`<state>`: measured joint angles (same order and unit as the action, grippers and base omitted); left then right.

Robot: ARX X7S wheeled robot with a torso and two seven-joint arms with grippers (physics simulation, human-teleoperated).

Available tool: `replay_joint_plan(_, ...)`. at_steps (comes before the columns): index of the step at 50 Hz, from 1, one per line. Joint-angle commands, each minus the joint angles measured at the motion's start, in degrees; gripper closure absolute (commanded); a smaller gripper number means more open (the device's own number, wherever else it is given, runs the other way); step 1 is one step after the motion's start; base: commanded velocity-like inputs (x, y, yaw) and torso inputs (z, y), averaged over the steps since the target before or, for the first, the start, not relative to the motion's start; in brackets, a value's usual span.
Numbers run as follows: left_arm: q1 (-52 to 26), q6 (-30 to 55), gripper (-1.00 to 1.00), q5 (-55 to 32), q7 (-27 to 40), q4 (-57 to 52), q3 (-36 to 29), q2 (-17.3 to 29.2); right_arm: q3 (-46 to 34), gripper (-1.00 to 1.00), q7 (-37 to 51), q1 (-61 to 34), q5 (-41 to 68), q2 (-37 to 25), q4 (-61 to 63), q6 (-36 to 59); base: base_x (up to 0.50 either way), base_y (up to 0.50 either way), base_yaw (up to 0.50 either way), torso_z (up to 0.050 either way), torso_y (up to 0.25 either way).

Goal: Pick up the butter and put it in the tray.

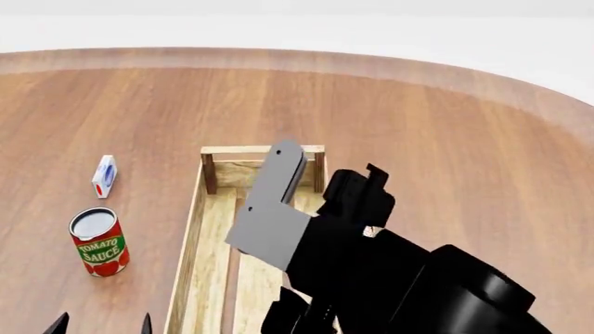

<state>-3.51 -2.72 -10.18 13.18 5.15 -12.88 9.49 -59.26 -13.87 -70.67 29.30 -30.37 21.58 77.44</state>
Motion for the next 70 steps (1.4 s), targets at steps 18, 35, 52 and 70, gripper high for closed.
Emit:
replay_joint_plan(18, -0.28, -0.34, -1.00, -0.59, 0.84, 0.58, -0.92, 0.61, -9.58, -1.00, -7.79, -1.44, 3.78, -4.04, 4.51, -1.64, 0.00, 0.00, 0.00, 0.000, 0.000)
replay_joint_plan(35, -0.60, -0.38, -1.00, -1.20, 1.16, 0.75, -1.26, 1.05, -11.35, -1.00, -8.05, 3.15, 4.63, -4.87, 6.82, -5.82, 0.00, 0.00, 0.00, 0.000, 0.000)
replay_joint_plan(52, -0.60, 0.01, -1.00, -1.98, 1.43, 0.16, -1.51, 1.67, -14.89, -1.00, -8.33, 6.44, 2.00, -5.02, 1.84, -10.86, 0.00, 0.00, 0.00, 0.000, 0.000)
replay_joint_plan(70, 0.04, 1.11, -1.00, -2.95, 1.87, -1.85, -1.64, 2.62, -18.42, -1.00, -9.10, 9.91, -0.61, -4.13, -3.51, -16.66, 0.00, 0.00, 0.00, 0.000, 0.000)
